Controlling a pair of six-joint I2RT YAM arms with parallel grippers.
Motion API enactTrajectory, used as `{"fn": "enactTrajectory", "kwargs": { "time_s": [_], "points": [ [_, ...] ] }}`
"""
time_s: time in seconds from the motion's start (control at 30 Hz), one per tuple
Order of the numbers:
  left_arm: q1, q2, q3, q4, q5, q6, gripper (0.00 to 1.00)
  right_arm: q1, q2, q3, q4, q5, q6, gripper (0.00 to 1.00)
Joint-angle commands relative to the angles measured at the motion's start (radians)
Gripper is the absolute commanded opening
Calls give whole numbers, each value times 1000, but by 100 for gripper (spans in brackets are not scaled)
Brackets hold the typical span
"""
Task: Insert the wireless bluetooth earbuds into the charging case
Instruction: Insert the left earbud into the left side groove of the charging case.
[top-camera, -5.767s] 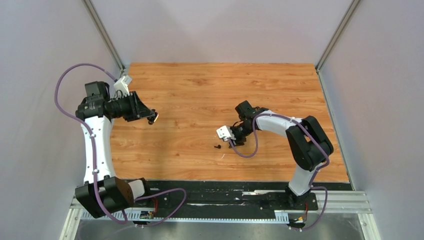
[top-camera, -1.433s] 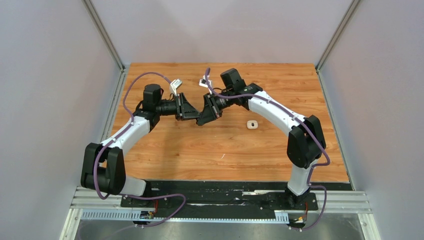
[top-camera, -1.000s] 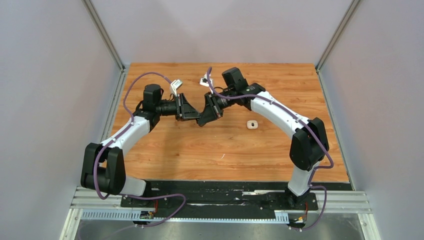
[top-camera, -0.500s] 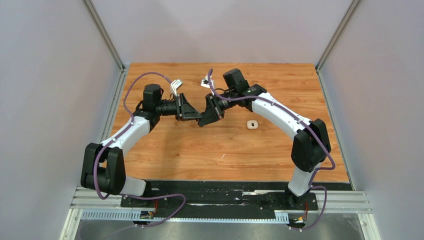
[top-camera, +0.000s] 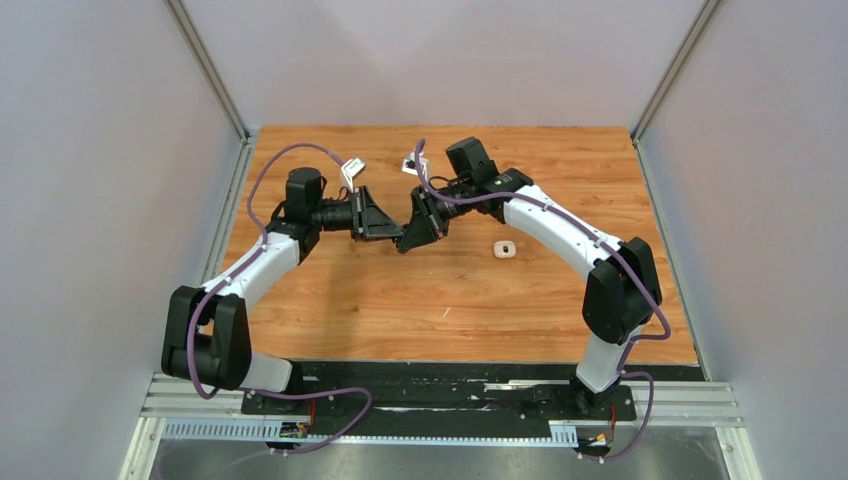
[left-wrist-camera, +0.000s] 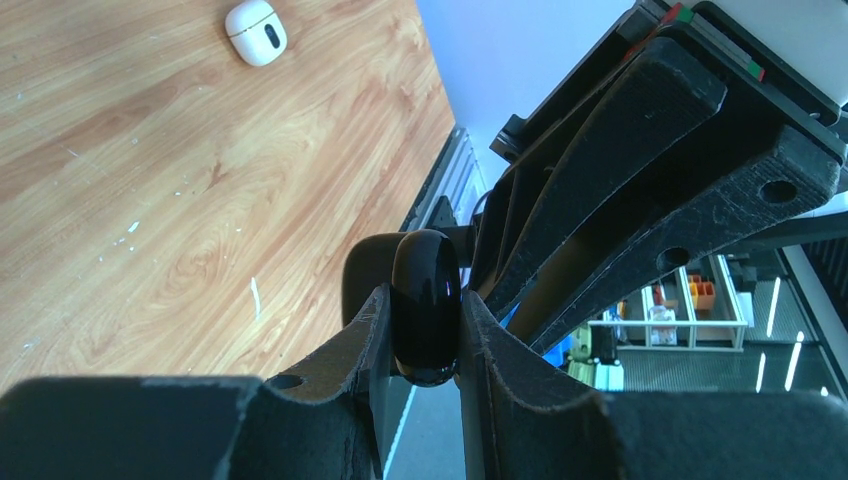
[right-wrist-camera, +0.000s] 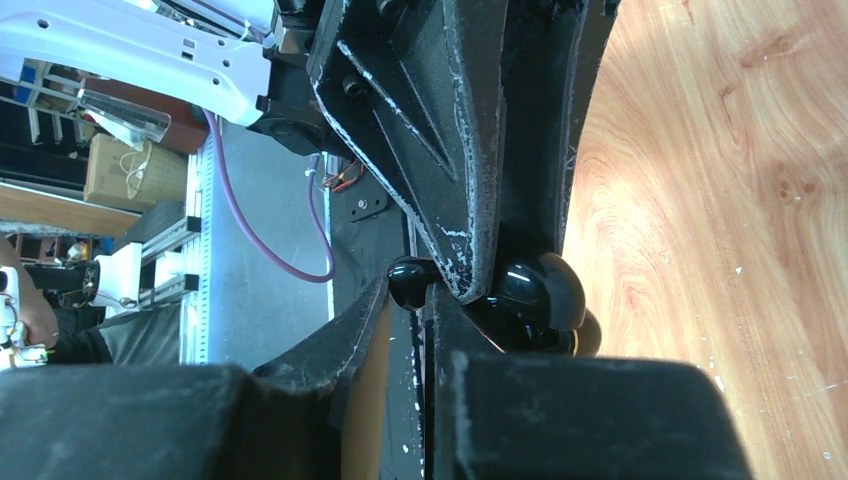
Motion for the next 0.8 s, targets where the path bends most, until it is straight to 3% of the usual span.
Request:
{"fn": "enactTrajectory", "kwargs": {
  "time_s": [0.0, 0.27, 0.77],
  "points": [
    [-3, -27, 2, 36, 44, -14, 0, -1, -13, -3, 28, 20, -42, 1],
    [-3, -22, 0, 58, 53, -35, 0, -1, -6, -19, 24, 23, -47, 6],
    [-4, -22, -11, 61, 62, -34, 0, -7, -28, 27, -18, 282, 21, 20]
  ]
}}
